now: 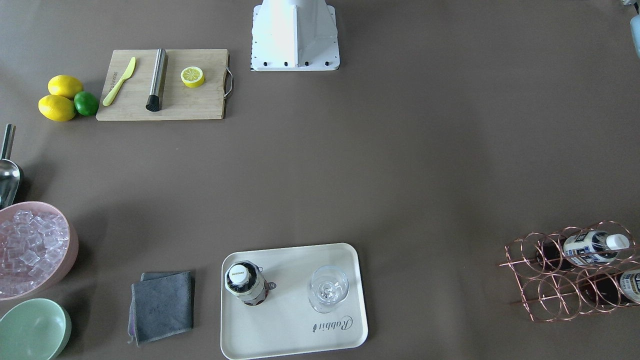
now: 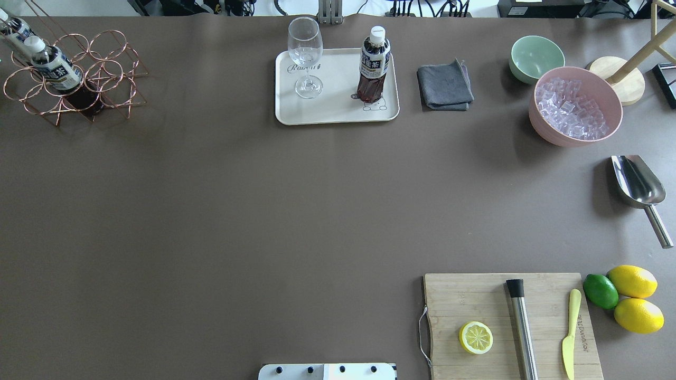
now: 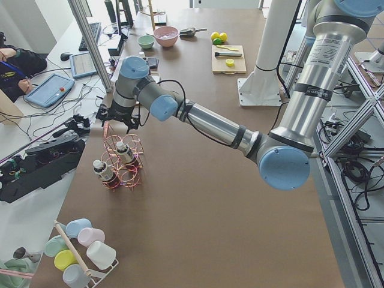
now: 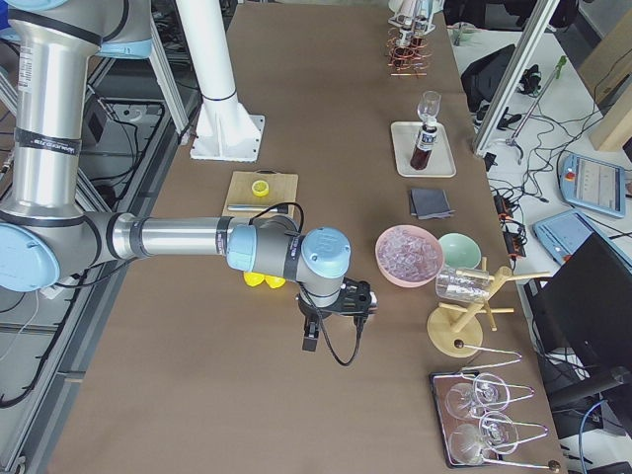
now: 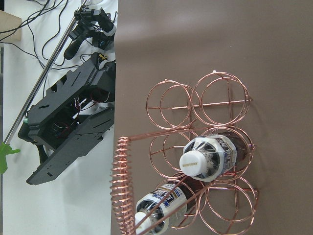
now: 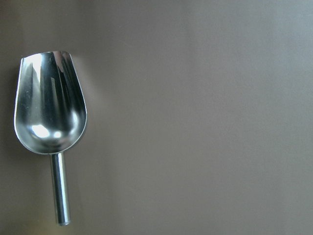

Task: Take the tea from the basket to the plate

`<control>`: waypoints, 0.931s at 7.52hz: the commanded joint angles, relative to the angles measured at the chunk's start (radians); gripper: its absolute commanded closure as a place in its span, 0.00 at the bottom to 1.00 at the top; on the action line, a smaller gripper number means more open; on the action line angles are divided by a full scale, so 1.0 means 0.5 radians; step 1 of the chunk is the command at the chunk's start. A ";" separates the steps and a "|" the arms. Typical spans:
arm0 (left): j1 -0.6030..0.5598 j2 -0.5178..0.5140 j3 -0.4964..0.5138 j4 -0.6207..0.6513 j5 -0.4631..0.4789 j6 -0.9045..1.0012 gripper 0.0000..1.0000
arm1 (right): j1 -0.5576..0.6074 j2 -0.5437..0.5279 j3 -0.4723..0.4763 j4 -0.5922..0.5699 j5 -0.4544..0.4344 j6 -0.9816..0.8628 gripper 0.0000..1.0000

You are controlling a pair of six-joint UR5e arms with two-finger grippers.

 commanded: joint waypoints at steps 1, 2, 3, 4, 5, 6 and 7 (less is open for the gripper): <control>-0.085 0.307 -0.266 -0.058 -0.002 -0.173 0.02 | 0.000 0.000 0.002 0.000 0.001 0.002 0.00; -0.085 0.423 -0.281 -0.223 -0.014 -0.560 0.02 | 0.000 0.003 0.002 0.000 0.001 0.002 0.00; -0.085 0.546 -0.275 -0.449 -0.112 -1.089 0.02 | 0.000 0.003 0.002 0.000 0.001 0.002 0.00; -0.085 0.614 -0.282 -0.585 -0.146 -1.547 0.02 | 0.000 0.003 0.002 0.000 0.001 0.002 0.00; -0.085 0.618 -0.291 -0.565 -0.247 -1.937 0.02 | 0.000 0.003 0.002 0.000 0.001 0.002 0.00; -0.082 0.618 -0.297 -0.534 -0.378 -2.373 0.02 | 0.000 0.003 0.002 0.000 0.004 0.002 0.00; -0.082 0.645 -0.318 -0.358 -0.328 -2.535 0.02 | 0.000 0.003 0.002 -0.003 0.004 0.002 0.00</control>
